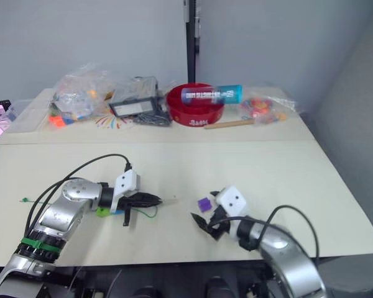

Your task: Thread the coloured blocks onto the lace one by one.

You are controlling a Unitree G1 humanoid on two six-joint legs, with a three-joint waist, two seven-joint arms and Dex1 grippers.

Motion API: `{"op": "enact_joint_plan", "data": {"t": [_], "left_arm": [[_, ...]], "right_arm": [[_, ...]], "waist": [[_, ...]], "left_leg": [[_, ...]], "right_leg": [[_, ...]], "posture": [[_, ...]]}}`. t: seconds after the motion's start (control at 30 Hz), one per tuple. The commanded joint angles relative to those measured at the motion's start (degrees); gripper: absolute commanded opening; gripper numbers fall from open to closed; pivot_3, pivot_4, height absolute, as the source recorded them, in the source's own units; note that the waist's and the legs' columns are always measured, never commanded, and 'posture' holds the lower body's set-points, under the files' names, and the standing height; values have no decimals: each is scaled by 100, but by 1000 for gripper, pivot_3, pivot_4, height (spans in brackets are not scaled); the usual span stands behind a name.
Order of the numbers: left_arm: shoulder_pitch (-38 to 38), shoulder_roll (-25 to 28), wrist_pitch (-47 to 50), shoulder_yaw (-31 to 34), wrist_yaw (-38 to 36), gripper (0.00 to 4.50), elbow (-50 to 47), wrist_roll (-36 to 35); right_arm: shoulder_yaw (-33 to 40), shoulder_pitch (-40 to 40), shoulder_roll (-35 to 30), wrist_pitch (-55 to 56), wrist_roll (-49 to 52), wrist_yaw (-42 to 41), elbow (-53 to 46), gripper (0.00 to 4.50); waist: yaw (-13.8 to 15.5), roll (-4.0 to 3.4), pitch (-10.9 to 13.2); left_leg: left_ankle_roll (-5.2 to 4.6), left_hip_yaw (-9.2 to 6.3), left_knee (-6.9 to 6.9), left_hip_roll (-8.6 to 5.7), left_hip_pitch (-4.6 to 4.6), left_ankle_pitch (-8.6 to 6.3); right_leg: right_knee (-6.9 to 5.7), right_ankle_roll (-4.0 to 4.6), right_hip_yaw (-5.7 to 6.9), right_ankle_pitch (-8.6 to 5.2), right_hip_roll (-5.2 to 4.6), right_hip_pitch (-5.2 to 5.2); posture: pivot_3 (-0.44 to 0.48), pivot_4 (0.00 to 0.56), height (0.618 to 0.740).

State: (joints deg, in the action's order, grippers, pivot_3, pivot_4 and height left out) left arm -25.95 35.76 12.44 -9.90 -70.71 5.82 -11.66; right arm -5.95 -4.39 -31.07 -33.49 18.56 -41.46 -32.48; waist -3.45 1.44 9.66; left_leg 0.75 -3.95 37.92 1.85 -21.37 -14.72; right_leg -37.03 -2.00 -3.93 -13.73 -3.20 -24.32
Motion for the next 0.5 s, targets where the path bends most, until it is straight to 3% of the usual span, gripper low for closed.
{"op": "enact_joint_plan", "data": {"t": [0.03, 0.2, 0.33, 0.5], "left_arm": [[-37, 39, -52, 124, -12, 0, -221, -146], [59, 52, 3, 120, 8, 0, -375, -163], [204, 66, 115, 140, 73, 0, -611, -206], [322, 112, 203, 175, 162, 0, -777, -259]], "right_arm": [[-105, -634, -637, 547, 317, -1462, 586, 4472], [-848, -2212, -1008, 1783, -237, -3024, 2558, 4472], [-1315, -3214, -770, 2959, -809, -3775, 4295, 4472], [-1557, -3926, -332, 3903, -1163, -4261, 5718, 4472]], "waist": [[0, 2, 1], [-28, 5, 3], [-25, 6, 4], [-20, 6, 5]], "left_leg": [[0, 1, 0, 0, 8, 0], [-1, 6, 0, 0, 19, 0], [-1, 3, -1, 1, 16, -1], [-1, 6, -1, -2, 11, -1]], "right_leg": [[2, -2, -1, -1, -1, 9], [1, -2, -3, -1, -1, 15], [1, -2, -1, -1, -1, 13], [-2, -2, -2, 1, -9, 8]], "posture": [[0, 150, 731], [0, 150, 731], [0, 150, 731], [0, 150, 731]]}}
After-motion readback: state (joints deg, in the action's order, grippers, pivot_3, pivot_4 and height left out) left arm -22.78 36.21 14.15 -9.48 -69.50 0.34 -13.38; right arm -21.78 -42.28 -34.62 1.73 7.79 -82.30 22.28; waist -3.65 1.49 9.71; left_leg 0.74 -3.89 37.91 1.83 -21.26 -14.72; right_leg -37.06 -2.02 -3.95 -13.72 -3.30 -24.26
